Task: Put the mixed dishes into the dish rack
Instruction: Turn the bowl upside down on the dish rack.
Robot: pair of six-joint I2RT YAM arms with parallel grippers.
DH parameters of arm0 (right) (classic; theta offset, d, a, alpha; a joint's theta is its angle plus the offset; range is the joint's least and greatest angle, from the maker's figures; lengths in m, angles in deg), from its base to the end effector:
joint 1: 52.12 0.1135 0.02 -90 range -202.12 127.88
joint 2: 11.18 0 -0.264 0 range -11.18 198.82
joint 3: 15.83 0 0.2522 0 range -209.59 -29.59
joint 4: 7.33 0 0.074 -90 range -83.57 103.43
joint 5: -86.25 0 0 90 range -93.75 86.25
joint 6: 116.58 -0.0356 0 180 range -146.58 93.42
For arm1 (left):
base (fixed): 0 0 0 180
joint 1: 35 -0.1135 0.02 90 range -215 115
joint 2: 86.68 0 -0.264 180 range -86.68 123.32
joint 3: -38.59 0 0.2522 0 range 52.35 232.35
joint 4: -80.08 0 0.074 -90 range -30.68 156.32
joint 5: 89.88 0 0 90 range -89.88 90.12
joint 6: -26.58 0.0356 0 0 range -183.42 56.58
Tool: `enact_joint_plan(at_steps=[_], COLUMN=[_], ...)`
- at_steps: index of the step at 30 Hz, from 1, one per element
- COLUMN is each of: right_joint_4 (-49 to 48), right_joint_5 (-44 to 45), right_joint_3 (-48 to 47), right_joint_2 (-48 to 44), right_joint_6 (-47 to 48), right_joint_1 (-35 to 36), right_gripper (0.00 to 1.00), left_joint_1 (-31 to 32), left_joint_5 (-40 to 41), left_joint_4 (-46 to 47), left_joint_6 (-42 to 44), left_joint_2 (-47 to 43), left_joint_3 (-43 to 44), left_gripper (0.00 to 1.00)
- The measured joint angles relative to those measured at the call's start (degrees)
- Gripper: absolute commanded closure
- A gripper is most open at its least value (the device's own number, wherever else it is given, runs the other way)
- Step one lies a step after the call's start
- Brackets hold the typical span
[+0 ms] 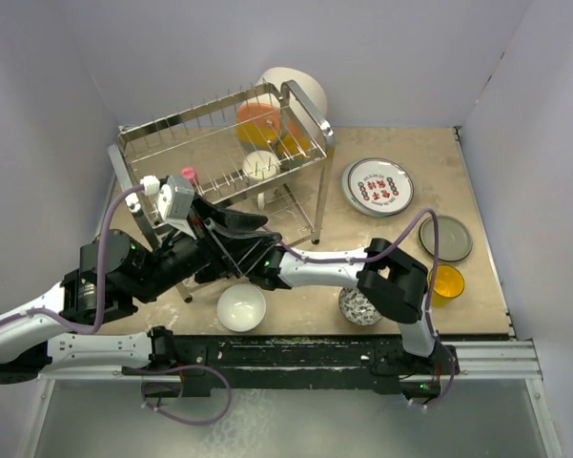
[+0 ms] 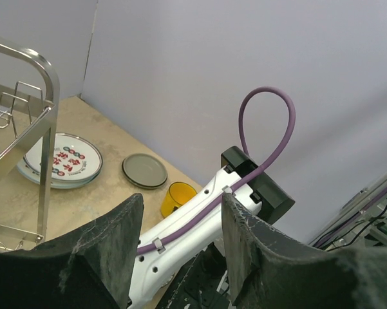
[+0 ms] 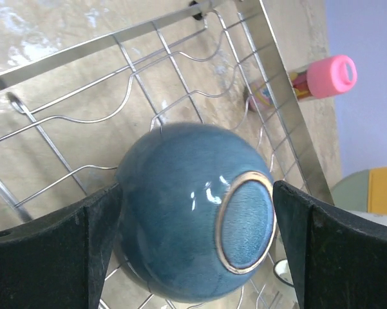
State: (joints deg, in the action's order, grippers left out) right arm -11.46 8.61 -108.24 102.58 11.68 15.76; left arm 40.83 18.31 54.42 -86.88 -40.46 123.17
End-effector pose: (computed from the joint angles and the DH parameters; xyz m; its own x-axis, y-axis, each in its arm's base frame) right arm 0.1822 0.4281 0.2311 0.4252 -0.5604 -0.7108 -0.7191 0.2677 -0.6412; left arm 0.0451 -0.1333 0.4843 -0.2877 -0.4057 -0.8676 0.7980 0.3993 -0.4513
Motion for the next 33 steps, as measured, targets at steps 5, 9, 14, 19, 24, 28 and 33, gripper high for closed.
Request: enact_joint_plan(at_steps=[5,9,14,19,24,28,33], right_joint_4=[5.2,9.1,12.5,13.5,15.7,16.4,18.1], right_joint_5=[-4.7,-8.8,-13.4,-16.8,-19.8,-21.7,-24.0], right_joint_3=[-1.1,-2.2,-2.2,-2.3,-3.1,-4.4,-5.4], right_joint_2=[-1.0,-1.8,-3.6,-4.4,-4.3,-3.3,-1.8], right_joint_6=[-0.1,0.0,0.6,0.3,-0.9,-1.7,-2.2], right_joint_1=[0.0,0.0,-0.1,-0.8,-2.0,-2.3,-3.3], right_gripper=[0.00,0.00,0.14,0.56,0.97,1.00,1.00], left_joint_1=[0.0,0.0,0.0,0.0,0.0,0.0,0.0], left_joint_5=[0.0,-0.2,-0.7,-1.0,-1.0,-1.1,-1.1], left_joint_4=[-0.2,-0.2,-0.3,-0.7,-1.0,-1.2,-1.5], left_joint_6=[0.0,0.0,-0.2,-0.2,-0.2,-0.2,-0.1], left_joint_2=[0.0,0.0,-0.2,-0.6,-1.2,-1.6,-1.9], left_joint_3=[0.0,0.0,-0.3,-0.4,-0.6,-1.0,-1.0], left_gripper=[0.45,0.45,0.45,0.45,0.45,0.45,0.45])
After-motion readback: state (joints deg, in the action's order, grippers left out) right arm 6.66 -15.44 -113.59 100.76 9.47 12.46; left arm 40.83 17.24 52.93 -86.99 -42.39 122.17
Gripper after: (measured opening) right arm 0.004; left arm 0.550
